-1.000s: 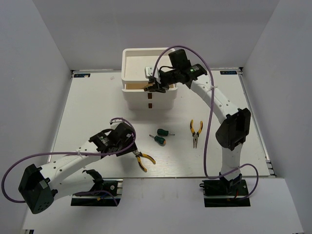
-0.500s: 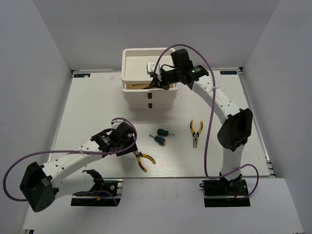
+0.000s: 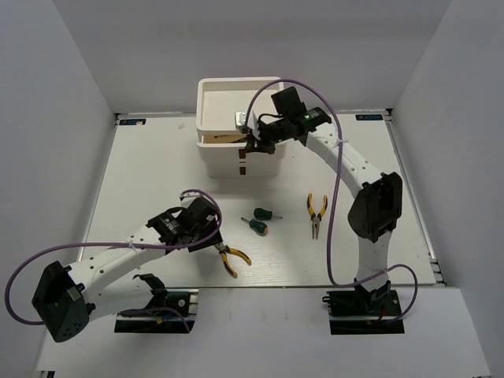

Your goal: Sort the tools into containers

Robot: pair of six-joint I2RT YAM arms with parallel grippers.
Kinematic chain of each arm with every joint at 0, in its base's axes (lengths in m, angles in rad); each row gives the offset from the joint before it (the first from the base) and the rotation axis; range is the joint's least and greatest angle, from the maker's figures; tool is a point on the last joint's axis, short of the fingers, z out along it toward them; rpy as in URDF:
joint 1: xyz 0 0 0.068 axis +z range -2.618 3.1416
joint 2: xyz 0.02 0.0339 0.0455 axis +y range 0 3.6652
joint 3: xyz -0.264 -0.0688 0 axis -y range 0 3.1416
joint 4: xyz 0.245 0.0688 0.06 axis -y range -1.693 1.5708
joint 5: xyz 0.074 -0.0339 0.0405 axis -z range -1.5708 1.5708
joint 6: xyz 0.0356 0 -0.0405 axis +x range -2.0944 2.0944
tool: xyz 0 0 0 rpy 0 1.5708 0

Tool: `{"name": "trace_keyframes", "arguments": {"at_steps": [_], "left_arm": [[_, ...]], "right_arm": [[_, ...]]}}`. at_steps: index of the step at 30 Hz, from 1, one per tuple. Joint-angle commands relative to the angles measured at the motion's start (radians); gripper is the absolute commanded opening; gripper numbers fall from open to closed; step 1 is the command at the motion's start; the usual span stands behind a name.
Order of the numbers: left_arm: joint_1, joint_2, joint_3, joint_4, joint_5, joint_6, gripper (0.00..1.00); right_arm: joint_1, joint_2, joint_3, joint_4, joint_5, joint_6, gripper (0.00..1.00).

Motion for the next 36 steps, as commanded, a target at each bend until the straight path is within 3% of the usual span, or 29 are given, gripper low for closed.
{"name": "trace_keyframes", "arguments": {"at_steps": [1, 5, 15, 36], "left_arm": [[0.001, -0.014, 0.025, 0.014, 0.003, 0.008, 0.65], [0.001, -0.014, 0.025, 0.014, 0.003, 0.008, 0.65], [0.001, -0.005, 0.025, 0.014, 0.003, 0.008, 0.65], [0.001, 0.013, 0.034, 0.023, 0.012, 0.017, 0.66]], "right_arm": [[0.018, -0.005, -0.049, 0.094, 0.144, 0.028, 0.0], [0.034, -0.039, -0.175, 0.293, 0.302, 0.066, 0.0], [0.055, -0.104, -0.332, 0.536, 0.396, 0.143, 0.0], [0.073, -0.185, -0.479, 0.78, 0.455, 0.164, 0.0]]}}
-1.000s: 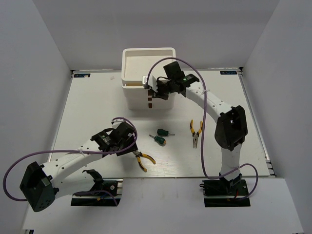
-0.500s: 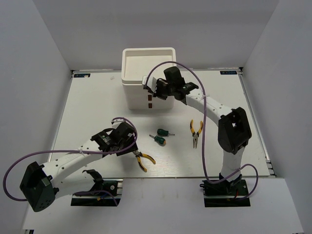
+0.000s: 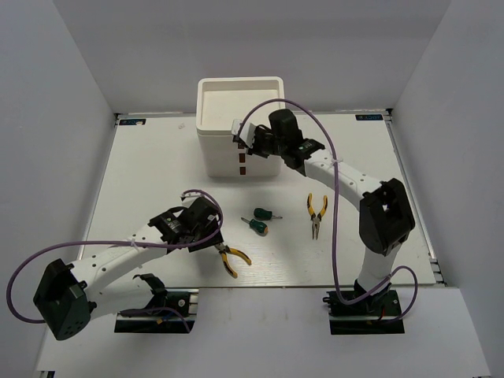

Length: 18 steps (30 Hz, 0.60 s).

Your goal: Sort the tools into containers

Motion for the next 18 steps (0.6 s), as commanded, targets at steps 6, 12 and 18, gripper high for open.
{"name": "trace_keyframes", "arguments": {"at_steps": [6, 12, 18], "left_arm": [[0.001, -0.005, 0.034, 0.017, 0.008, 0.01, 0.66], [0.001, -0.005, 0.034, 0.017, 0.008, 0.01, 0.66], [0.001, 0.006, 0.034, 0.101, 0.017, 0.05, 0.66]], "right_arm": [[0.001, -0.025, -0.006, 0.105, 0.061, -0.007, 0.0], [-0.001, -0.037, -0.019, 0.112, 0.065, -0.009, 0.0], [-0.022, -0.149, -0.015, -0.131, -0.243, 0.032, 0.16]]}}
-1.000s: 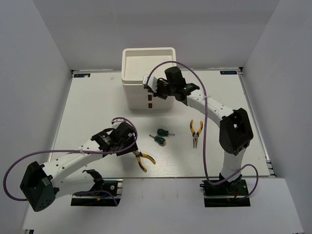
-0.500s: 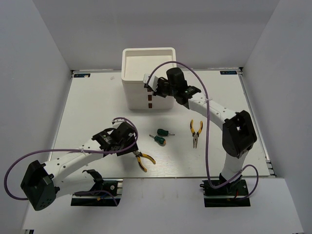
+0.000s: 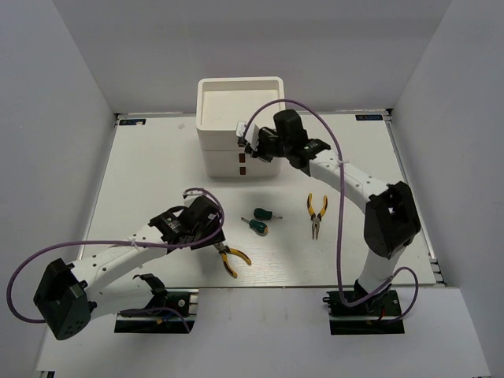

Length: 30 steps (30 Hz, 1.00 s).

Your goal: Sort the tools into containers

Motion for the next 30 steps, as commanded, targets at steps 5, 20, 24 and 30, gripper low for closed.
{"name": "trace_keyframes", "arguments": {"at_steps": [5, 20, 24, 30], "left_arm": [[0.001, 0.068, 0.043, 0.269, -0.094, 0.124, 0.32], [0.052, 0.66, 0.524, 0.577, -0.406, 0.416, 0.7], [0.072, 0.749, 0.663, 0.506, -0.427, 0.428, 0.7], [0.092, 0.792, 0.733, 0.488, -0.47, 0.439, 0.68]], "right_arm": [[-0.017, -0.229, -0.1, -0.122, -0.242, 0.217, 0.68], [-0.175, -0.4, -0.358, -0.282, 0.053, 0.636, 0.31], [-0.223, -0.441, -0.424, -0.263, 0.056, 0.647, 0.31], [-0.281, -0.447, -0.449, -0.242, 0.021, 0.676, 0.31]]}}
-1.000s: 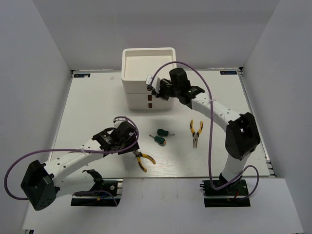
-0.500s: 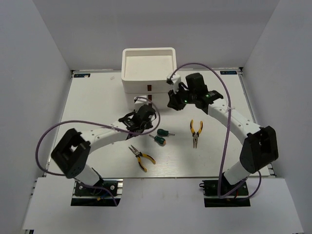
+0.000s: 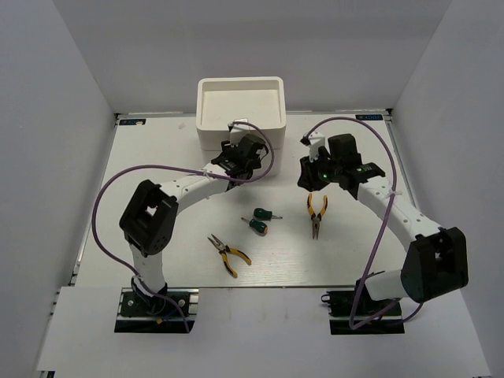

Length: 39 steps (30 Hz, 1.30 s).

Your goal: Sort the tools into containers

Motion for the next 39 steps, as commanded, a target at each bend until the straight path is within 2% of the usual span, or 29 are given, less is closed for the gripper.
{"name": "trace_keyframes", "arguments": {"at_steps": [1, 6, 15, 18, 22, 28, 32, 39], "left_arm": [[0.009, 0.004, 0.052, -0.044, -0.066, 0.019, 0.68], [0.009, 0.015, 0.061, -0.026, -0.075, 0.041, 0.67], [0.027, 0.015, 0.024, 0.063, -0.073, 0.059, 0.58], [0.027, 0.015, 0.001, 0.082, -0.064, 0.059, 0.5], [0.027, 0.015, -0.022, 0.091, -0.055, 0.049, 0.34], [0.027, -0.006, -0.077, 0.122, -0.037, 0.015, 0.18], [0.018, -0.028, -0.111, 0.122, -0.027, 0.004, 0.0], [0.009, -0.094, -0.201, 0.132, 0.035, 0.004, 0.0]], "right_arm": [[-0.031, -0.015, -0.018, 0.045, -0.032, 0.034, 0.31], [-0.067, 0.003, -0.011, 0.046, -0.064, 0.047, 0.3], [-0.101, 0.014, -0.021, 0.052, -0.107, 0.048, 0.27], [-0.111, 0.014, -0.026, 0.063, -0.119, 0.051, 0.27], [-0.115, 0.022, -0.025, 0.063, -0.128, 0.045, 0.26], [-0.123, 0.031, -0.012, 0.066, -0.139, 0.039, 0.25], [-0.124, 0.034, -0.012, 0.065, -0.145, 0.034, 0.23], [-0.124, 0.035, -0.012, 0.065, -0.154, 0.021, 0.22]]}}
